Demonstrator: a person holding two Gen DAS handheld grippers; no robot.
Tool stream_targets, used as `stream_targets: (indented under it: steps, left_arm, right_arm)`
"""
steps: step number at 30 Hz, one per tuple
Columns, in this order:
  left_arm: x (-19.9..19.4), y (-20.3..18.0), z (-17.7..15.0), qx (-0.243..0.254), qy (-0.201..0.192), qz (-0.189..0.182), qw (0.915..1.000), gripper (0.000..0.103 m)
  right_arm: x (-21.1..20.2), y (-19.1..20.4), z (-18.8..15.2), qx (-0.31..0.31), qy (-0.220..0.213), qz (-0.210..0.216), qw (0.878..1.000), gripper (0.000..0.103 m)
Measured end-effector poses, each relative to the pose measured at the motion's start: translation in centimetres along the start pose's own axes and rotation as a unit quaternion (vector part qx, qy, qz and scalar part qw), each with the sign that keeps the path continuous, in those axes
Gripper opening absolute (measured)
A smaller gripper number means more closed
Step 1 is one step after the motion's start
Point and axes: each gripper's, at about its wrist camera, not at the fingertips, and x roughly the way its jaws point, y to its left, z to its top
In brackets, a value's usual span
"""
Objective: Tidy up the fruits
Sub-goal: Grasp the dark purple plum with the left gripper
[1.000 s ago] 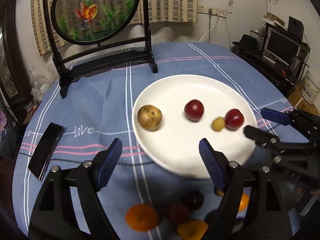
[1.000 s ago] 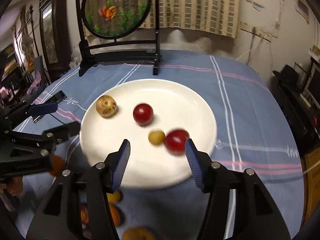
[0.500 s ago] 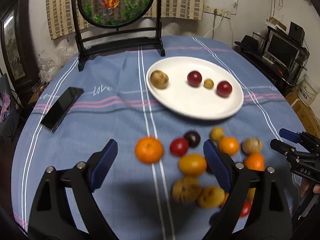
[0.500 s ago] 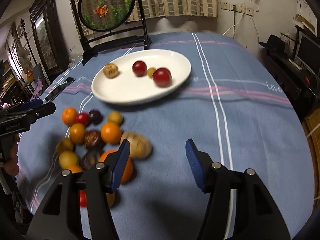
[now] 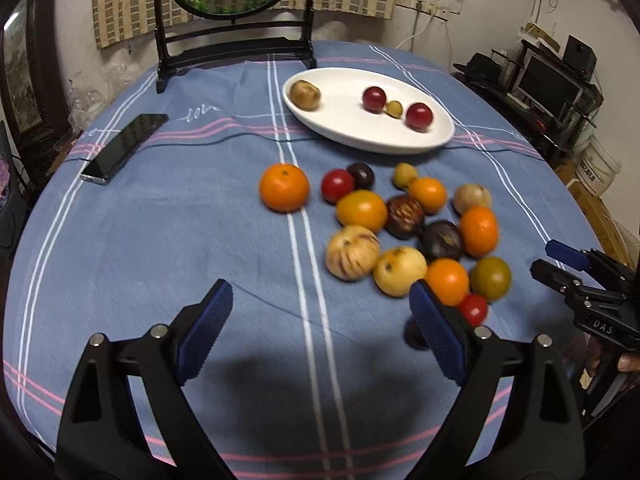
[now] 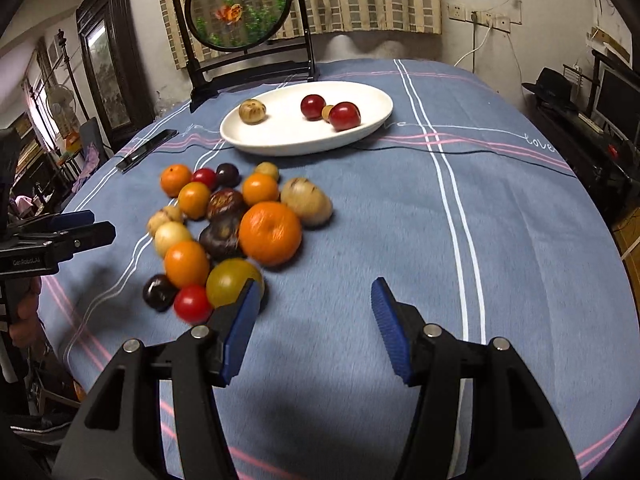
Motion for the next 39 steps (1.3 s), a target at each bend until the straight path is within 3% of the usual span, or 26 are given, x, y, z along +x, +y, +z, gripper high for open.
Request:
stream_targets:
  steps: [15,31,33,37,39]
  left_arm:
    - [1.2,-2.7,-2.4,0.037,0.035,-0.018,0.9985,0.092]
    - [4.2,-5.4,-2.7,0.064,0.061,-0.017,0.9959,0.091]
    - [4.7,-5.8,-2.7,0.068,0.066,-0.020,0.9953,0.080]
    - [5.1,-6.4,-2.7,0.082,0.051,-0.014,0.9953,0.067]
    - [5.0,-6.6,-2.6,0.086,0.046,-0.029,0.9948,0.044]
  right_arm:
    - [0.8,1.6,-1.6,-0.021,0.023,0.035,0.999,0.059]
    - [0.8,1.0,-1.8,-0.016,0.022,0.047,0.999,0.059]
    - [0.9,1.0,-1.8,-0.017,0.023,0.048,0.998,0.059]
    - [1.0,1.3,-1.9,-0.020,0.026,0.049,0.998,0.059]
    - [1.1,1.4,-1.9,-0.021,0.026,0.049,0.998,0.059]
